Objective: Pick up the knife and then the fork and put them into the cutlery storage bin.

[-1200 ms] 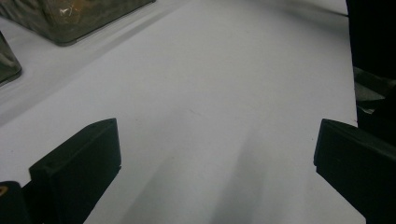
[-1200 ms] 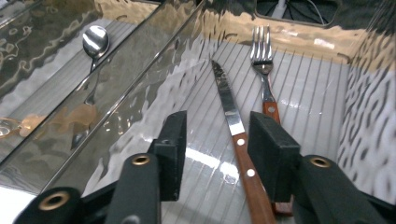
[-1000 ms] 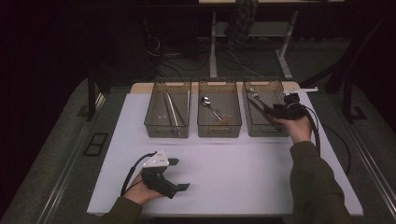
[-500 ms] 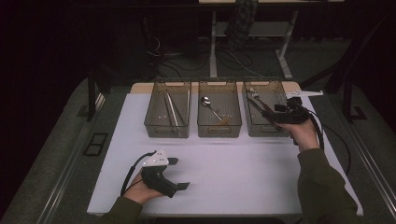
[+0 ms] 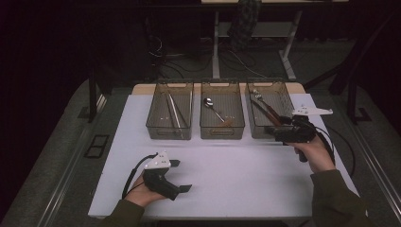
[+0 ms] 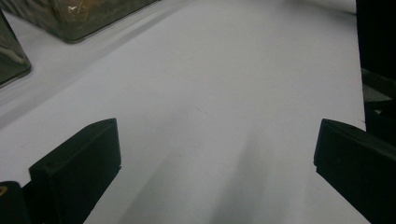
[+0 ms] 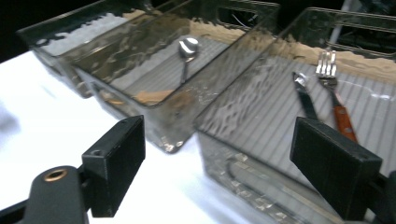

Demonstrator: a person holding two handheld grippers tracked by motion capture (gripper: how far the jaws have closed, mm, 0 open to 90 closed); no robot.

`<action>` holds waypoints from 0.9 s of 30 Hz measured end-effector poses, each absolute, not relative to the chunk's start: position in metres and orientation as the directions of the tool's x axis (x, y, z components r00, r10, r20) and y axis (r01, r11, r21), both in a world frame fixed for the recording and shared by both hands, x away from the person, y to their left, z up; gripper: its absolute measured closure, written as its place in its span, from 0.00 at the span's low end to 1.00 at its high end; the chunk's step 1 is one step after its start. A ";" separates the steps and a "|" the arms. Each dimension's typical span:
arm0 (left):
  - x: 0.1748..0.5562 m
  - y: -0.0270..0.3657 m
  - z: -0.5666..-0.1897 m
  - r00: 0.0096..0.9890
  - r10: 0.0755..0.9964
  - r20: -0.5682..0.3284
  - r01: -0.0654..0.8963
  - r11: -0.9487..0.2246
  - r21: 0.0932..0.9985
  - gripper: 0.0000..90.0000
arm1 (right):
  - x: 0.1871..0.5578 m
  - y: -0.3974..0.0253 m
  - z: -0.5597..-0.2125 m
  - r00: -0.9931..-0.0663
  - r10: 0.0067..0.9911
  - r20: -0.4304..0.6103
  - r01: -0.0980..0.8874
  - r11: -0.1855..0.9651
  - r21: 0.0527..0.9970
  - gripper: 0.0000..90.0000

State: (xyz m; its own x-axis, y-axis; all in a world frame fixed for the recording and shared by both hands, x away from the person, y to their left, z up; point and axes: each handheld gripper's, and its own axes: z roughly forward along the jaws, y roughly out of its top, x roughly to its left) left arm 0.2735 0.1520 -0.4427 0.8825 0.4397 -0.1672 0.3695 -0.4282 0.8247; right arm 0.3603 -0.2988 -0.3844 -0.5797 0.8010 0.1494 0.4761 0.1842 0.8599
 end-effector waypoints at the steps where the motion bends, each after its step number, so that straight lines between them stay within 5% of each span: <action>1: 0.274 0.152 -0.443 0.882 0.439 -0.169 0.370 -0.428 0.825 0.00 | 0.356 -0.298 -0.385 -0.589 0.794 0.151 0.471 0.186 0.862 0.19; 27: 0.272 0.153 -0.440 0.883 0.441 -0.162 0.363 -0.423 0.830 0.00 | 0.282 -0.293 -0.424 -0.687 0.715 0.128 0.421 0.249 0.872 0.19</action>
